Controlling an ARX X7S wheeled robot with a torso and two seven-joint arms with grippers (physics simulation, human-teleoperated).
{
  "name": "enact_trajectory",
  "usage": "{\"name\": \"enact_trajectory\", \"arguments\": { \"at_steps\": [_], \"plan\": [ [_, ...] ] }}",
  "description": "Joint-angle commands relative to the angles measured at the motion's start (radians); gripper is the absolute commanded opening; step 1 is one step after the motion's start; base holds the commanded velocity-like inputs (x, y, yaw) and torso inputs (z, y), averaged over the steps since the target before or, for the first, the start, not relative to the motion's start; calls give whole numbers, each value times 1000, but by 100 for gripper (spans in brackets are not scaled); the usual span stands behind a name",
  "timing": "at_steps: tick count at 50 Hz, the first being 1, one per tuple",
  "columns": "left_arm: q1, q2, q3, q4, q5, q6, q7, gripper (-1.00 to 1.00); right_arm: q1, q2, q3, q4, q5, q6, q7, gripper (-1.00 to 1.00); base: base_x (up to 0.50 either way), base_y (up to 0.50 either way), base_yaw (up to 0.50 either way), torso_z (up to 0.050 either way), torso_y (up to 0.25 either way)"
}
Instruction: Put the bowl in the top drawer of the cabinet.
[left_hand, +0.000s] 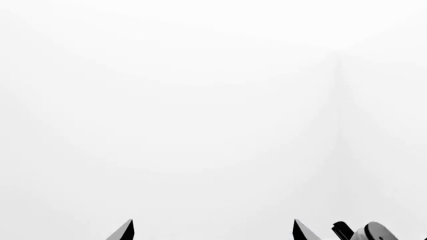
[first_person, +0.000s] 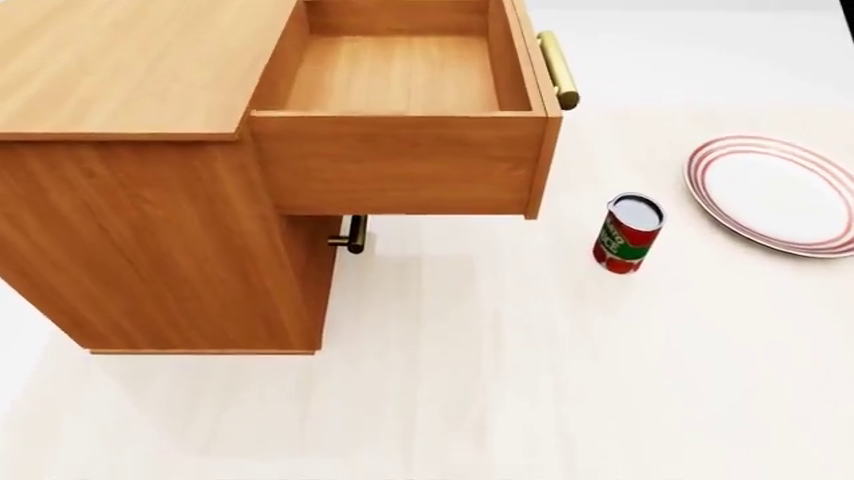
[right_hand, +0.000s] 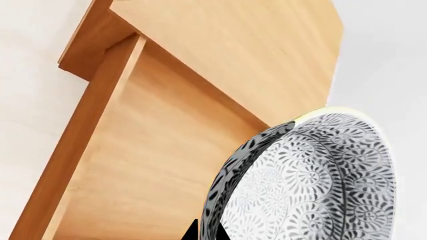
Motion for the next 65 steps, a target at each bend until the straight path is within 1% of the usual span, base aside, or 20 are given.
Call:
{"name": "enact_trajectory", "arguments": {
  "at_steps": [1,51,61,62,65],
  "plan": [
    [2,-4,5,3,2,12,4,100,4,0,12,-3,-24,3,10,-100,0,0,0,0,-88],
    [6,-23,30,5,-8,49,-2,100,-42,0,-5,-57,14,72,-36,-100,0,0,0,0,-85],
    [10,-24,30,3,-18,61,-14,100,-46,0,-9,-69,16,97,-48,-100,0,0,0,0,-38],
    [10,-24,30,3,-19,62,-16,100,-46,0,-9,-68,15,98,-47,100,0,0,0,0,0],
    [11,-24,31,2,-22,64,-18,100,-46,0,-8,-66,11,94,-39,100,0,0,0,0,0]
  ]
}}
